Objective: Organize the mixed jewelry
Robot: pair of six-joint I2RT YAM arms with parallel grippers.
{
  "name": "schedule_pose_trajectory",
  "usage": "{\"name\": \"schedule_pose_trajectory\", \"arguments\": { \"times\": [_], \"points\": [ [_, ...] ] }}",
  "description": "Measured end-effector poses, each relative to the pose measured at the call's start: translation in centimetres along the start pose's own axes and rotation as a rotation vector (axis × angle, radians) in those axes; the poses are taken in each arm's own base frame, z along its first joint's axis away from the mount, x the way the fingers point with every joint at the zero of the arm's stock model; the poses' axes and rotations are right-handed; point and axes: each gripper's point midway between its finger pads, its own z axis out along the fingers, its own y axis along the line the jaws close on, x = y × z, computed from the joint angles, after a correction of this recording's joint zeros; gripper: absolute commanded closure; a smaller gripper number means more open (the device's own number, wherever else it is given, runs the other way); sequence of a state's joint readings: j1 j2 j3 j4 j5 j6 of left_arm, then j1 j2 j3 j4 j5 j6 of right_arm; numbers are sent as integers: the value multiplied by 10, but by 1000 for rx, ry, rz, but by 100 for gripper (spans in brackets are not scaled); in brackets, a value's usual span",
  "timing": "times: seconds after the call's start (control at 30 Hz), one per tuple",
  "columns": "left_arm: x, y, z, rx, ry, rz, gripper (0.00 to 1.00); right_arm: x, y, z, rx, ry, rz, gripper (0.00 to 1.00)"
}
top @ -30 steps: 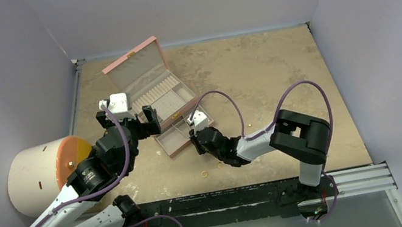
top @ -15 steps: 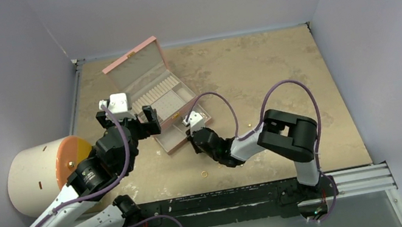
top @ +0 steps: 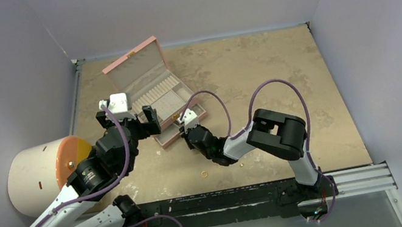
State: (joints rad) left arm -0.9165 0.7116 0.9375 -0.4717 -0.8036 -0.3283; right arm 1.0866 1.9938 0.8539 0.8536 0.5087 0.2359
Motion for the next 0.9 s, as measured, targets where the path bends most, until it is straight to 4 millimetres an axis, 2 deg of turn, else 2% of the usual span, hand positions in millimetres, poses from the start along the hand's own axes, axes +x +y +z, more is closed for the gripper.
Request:
{"name": "schedule_pose_trajectory", "arguments": {
  "times": [0.9],
  "points": [
    [1, 0, 1, -2, 2, 3, 5, -24, 1, 44, 38, -101, -17, 71]
  ]
}}
